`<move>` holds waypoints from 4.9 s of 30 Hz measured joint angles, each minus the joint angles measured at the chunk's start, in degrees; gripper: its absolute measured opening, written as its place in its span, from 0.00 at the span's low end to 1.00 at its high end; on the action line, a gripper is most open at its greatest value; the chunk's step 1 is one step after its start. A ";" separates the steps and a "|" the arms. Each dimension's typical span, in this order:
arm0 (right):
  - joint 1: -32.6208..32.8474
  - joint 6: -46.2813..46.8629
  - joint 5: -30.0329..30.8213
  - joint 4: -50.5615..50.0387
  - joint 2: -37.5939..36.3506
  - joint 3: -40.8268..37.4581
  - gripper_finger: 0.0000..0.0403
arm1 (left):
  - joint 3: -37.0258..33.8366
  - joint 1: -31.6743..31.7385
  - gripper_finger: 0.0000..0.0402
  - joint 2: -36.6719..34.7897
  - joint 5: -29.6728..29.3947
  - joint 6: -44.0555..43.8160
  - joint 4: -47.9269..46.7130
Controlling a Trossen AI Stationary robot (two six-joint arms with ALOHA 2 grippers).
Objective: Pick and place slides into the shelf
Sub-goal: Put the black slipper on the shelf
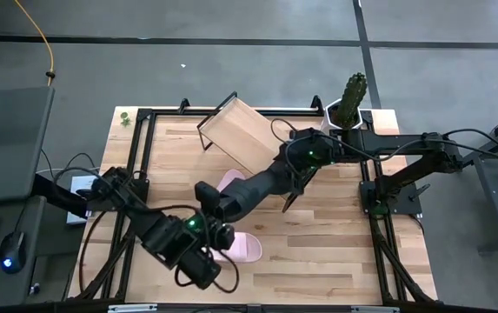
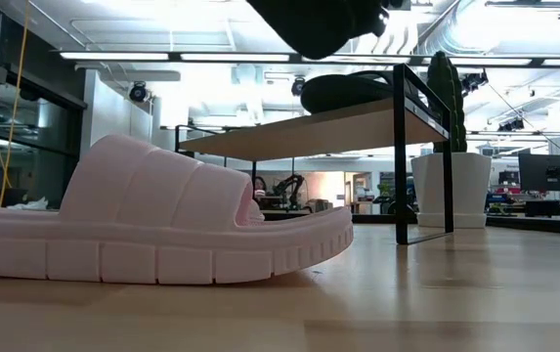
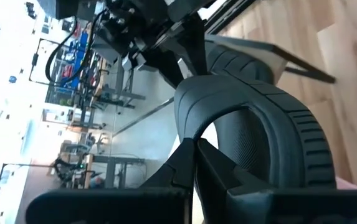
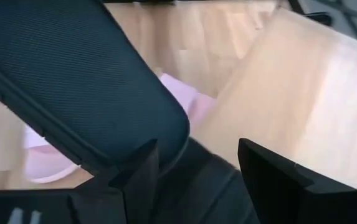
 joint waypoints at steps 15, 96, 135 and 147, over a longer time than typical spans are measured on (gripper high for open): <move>-4.07 -0.08 14.43 -0.49 0.00 0.06 0.52 | 0.00 7.00 0.00 0.00 0.33 2.94 -0.01; -5.18 1.47 17.74 -10.46 -6.80 12.20 0.52 | -0.02 32.02 0.00 -15.01 30.86 34.95 21.87; -5.11 1.64 16.08 -10.14 -6.80 12.14 0.52 | -5.73 34.57 0.00 -21.68 38.85 37.02 24.22; -5.11 1.91 15.98 -10.23 -6.80 12.13 0.52 | -28.78 34.59 0.00 -34.62 40.87 37.92 42.46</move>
